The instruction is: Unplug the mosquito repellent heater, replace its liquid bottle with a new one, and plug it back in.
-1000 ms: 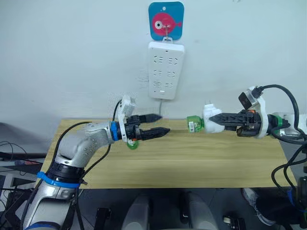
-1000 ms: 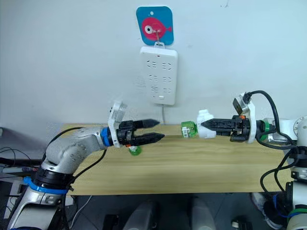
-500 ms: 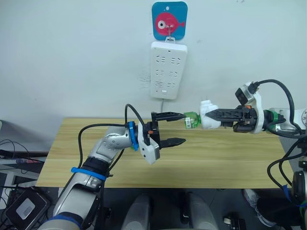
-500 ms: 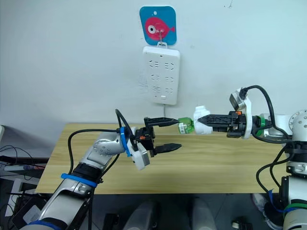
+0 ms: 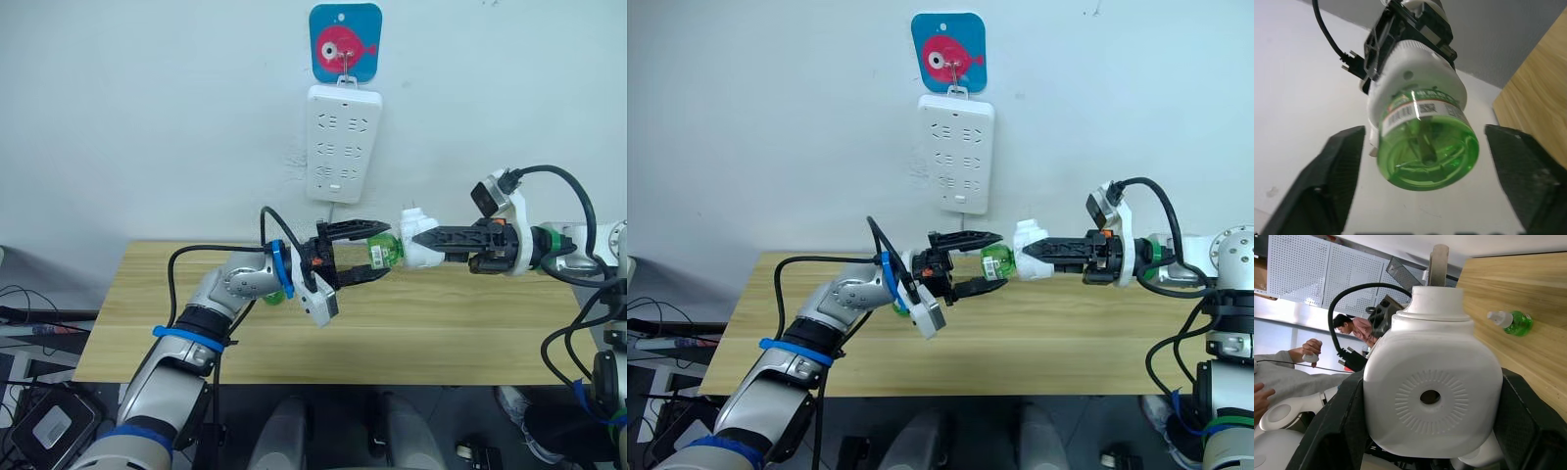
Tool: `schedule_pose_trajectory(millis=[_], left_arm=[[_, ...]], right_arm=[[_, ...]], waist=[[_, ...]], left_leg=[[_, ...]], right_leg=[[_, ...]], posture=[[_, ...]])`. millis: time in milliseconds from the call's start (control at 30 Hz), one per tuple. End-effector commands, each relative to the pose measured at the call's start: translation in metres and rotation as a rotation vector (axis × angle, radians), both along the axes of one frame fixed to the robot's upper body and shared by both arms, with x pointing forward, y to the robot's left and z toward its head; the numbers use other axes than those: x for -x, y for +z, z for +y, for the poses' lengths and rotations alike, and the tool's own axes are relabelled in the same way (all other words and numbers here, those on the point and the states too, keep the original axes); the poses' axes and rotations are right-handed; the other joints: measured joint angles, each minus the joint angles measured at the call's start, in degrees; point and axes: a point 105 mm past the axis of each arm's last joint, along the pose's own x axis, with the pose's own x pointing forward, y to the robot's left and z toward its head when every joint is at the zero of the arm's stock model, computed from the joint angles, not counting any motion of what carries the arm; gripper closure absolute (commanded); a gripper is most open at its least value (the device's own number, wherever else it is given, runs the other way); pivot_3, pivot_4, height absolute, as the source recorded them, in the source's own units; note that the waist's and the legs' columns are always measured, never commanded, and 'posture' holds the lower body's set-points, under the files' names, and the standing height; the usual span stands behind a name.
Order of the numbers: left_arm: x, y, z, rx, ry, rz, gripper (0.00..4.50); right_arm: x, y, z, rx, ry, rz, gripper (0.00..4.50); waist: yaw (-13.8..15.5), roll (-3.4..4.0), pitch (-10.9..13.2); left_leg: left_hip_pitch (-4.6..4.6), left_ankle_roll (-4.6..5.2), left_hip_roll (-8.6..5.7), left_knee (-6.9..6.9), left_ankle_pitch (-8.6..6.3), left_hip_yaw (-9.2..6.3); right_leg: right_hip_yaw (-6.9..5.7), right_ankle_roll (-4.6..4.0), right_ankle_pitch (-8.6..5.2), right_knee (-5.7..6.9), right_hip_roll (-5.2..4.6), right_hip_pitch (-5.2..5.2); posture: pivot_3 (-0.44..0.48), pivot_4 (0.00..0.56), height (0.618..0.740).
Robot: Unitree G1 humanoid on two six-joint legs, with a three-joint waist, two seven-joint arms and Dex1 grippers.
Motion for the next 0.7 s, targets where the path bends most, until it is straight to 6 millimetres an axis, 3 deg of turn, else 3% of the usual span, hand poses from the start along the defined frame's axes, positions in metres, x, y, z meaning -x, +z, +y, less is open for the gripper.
schedule_pose_trajectory(millis=[33, 67, 200, 267, 467, 600, 700], left_arm=[[0.005, 0.005, -0.001, 0.017, -0.033, -0.016, 1.89], [0.005, 0.005, -0.002, 0.018, -0.034, -0.011, 2.19], [0.003, 0.003, -0.004, 0.008, -0.038, 0.054, 2.23], [0.010, -0.003, -0.009, -0.023, -0.094, 0.222, 2.23], [0.006, 0.029, -0.003, 0.136, -0.230, 1.263, 2.23], [0.007, 0.027, 0.010, 0.151, -0.334, 1.934, 2.23], [0.016, 0.023, 0.020, 0.116, -0.471, 2.279, 2.23]], right_arm=[[0.006, 0.010, 0.002, -0.028, 0.031, -0.033, 1.50], [0.006, 0.010, 0.002, -0.028, 0.031, -0.032, 1.50], [0.008, 0.008, 0.002, -0.017, 0.040, -0.030, 1.50], [0.010, 0.006, 0.002, -0.001, 0.049, -0.032, 1.50], [0.017, 0.007, 0.002, 0.025, 0.083, -0.047, 1.50], [0.021, 0.010, 0.006, 0.022, 0.112, -0.065, 1.50], [0.024, 0.012, 0.011, 0.016, 0.137, -0.078, 1.50]], waist=[[0.0, 0.00, 0.0], [0.0, 0.00, 0.0], [0.0, 0.00, 0.0], [-0.1, 0.00, 0.0], [-1.1, 0.01, 0.0], [-1.7, 0.01, 0.0], [-2.5, 0.00, 0.0]], left_leg=[[0.00, 0.00, 0.00, 0.00, 0.00, 0.00], [0.00, 0.00, 0.00, 0.00, 0.00, -0.01], [0.00, 0.00, 0.00, 0.00, 0.00, -0.01], [-0.01, 0.00, 0.00, 0.00, 0.00, -0.03], [-0.08, 0.00, 0.03, 0.02, 0.00, -0.24], [-0.02, 0.21, 0.04, 0.04, -0.12, -0.33], [-0.01, 0.21, 0.04, 0.05, -0.12, -0.39]], right_leg=[[0.00, 0.00, 0.00, 0.00, 0.00, 0.00], [-0.01, 0.00, 0.00, 0.00, 0.00, 0.00], [0.00, 0.00, 0.00, 0.00, 0.00, 0.00], [-0.01, 0.00, 0.00, 0.00, 0.00, 0.00], [-0.06, -0.01, 0.00, -0.06, -0.01, 0.01], [-0.09, 0.00, -0.01, -0.05, 0.10, 0.09], [-0.12, 0.02, -0.02, 0.02, 0.19, 0.07]], posture=[[0.009, 0.237, 0.740], [0.009, 0.237, 0.740], [0.009, 0.239, 0.740], [0.009, 0.241, 0.740], [0.011, 0.243, 0.740], [0.011, 0.243, 0.740], [0.018, 0.236, 0.740]])
